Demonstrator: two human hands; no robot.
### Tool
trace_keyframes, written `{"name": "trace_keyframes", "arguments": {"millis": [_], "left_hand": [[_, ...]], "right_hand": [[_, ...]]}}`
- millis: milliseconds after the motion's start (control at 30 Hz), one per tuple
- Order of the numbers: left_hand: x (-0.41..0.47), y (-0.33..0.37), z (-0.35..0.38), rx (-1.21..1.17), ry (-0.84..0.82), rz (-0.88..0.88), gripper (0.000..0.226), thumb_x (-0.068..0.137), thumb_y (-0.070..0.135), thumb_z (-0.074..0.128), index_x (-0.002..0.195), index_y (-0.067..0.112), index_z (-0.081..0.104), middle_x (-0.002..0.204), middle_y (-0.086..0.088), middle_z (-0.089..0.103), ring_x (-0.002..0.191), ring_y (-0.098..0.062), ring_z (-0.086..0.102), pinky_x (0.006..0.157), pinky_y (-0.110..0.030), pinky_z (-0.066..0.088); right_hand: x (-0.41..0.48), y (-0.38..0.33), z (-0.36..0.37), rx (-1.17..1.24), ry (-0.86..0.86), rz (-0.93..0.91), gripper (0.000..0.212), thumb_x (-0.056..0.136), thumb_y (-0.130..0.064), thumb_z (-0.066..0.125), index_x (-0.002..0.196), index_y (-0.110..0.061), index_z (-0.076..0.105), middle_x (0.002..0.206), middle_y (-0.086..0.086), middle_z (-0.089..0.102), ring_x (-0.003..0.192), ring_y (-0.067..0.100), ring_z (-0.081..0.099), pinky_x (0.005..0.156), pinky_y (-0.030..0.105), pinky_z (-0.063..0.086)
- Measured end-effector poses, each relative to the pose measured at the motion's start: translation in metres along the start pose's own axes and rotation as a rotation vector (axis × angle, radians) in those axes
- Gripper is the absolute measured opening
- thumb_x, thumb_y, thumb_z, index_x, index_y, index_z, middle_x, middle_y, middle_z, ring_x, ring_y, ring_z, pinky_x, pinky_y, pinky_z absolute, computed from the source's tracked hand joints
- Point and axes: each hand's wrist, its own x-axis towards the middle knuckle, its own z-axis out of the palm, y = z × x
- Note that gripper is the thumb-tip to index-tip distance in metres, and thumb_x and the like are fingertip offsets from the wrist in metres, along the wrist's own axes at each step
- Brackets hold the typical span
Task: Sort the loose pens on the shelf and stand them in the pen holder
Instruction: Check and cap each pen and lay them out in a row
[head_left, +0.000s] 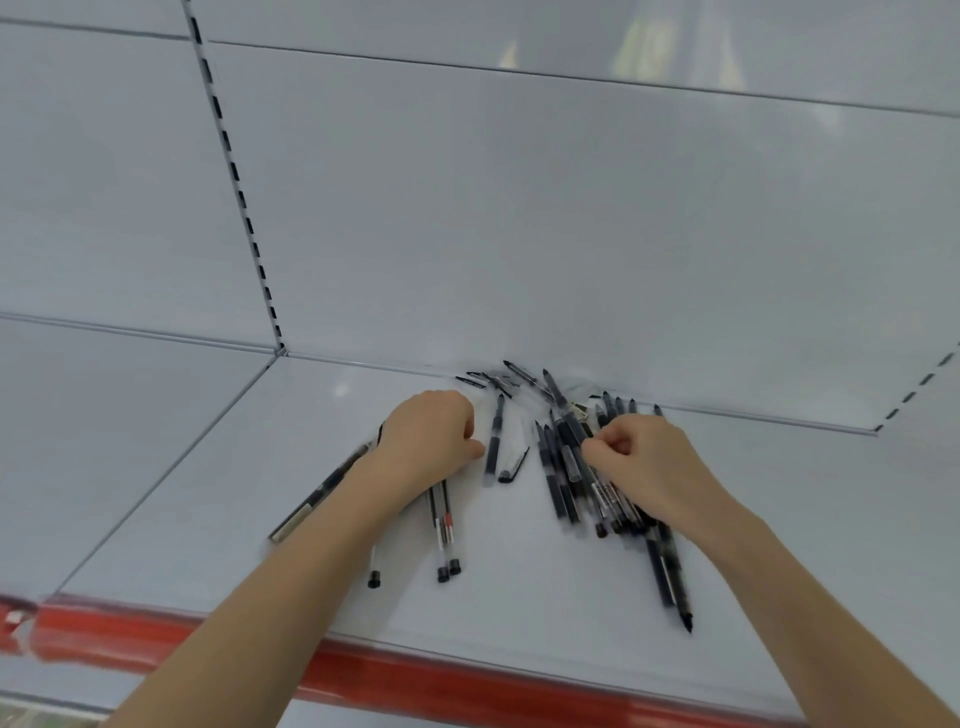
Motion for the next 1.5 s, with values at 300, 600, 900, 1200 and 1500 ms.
{"name": "trace_keyframes", "arguments": {"millis": [300, 600, 900, 1200, 1500], "left_hand": [[0.002, 0.008, 0.001, -0.036, -0.052, 0.019, 0.017, 0.082, 0.012, 0.052, 0.092, 0.018, 0.065, 0.099, -0.005, 0.064, 0.092, -0.024, 0.059, 0.077, -0.028, 0.047], [-0.005, 0.01, 0.002, -0.016, -0.077, 0.053, 0.02, 0.083, 0.012, 0.05, 0.093, 0.011, 0.067, 0.1, -0.008, 0.068, 0.095, -0.026, 0.062, 0.08, -0.031, 0.049], [-0.014, -0.003, -0.008, -0.789, 0.163, -0.01, 0.005, 0.083, 0.01, 0.063, 0.083, 0.014, 0.066, 0.076, 0.001, 0.066, 0.073, -0.011, 0.063, 0.067, -0.015, 0.047], [-0.035, 0.003, -0.026, -1.539, 0.058, 0.047, 0.016, 0.089, 0.005, 0.052, 0.092, 0.009, 0.066, 0.072, 0.006, 0.069, 0.063, -0.003, 0.062, 0.065, -0.018, 0.055], [-0.04, 0.007, -0.03, -1.579, 0.062, 0.094, 0.011, 0.079, 0.007, 0.058, 0.085, 0.012, 0.064, 0.068, 0.004, 0.071, 0.06, -0.002, 0.062, 0.06, -0.014, 0.051]], "right_hand": [[-0.007, 0.014, 0.0, 0.41, -0.086, 0.037, 0.009, 0.091, -0.011, 0.05, 0.091, -0.019, 0.051, 0.074, 0.0, 0.069, 0.052, 0.007, 0.056, 0.051, 0.022, 0.045], [-0.008, 0.011, 0.002, 0.486, -0.034, 0.006, 0.018, 0.092, -0.007, 0.046, 0.103, -0.019, 0.055, 0.084, 0.0, 0.068, 0.055, -0.001, 0.058, 0.051, 0.02, 0.047], [-0.015, 0.01, 0.0, 0.436, 0.03, -0.049, 0.015, 0.092, -0.015, 0.047, 0.085, -0.027, 0.054, 0.053, -0.01, 0.048, 0.044, 0.004, 0.04, 0.048, 0.02, 0.035], [-0.041, -0.016, -0.014, 0.44, 0.107, -0.284, 0.018, 0.087, -0.019, 0.056, 0.077, -0.034, 0.062, 0.05, -0.003, 0.044, 0.045, 0.006, 0.034, 0.045, 0.012, 0.03], [-0.046, -0.019, -0.016, 0.396, 0.089, -0.323, 0.019, 0.087, -0.02, 0.057, 0.077, -0.034, 0.063, 0.052, -0.006, 0.047, 0.047, 0.006, 0.036, 0.046, 0.013, 0.031]]}}
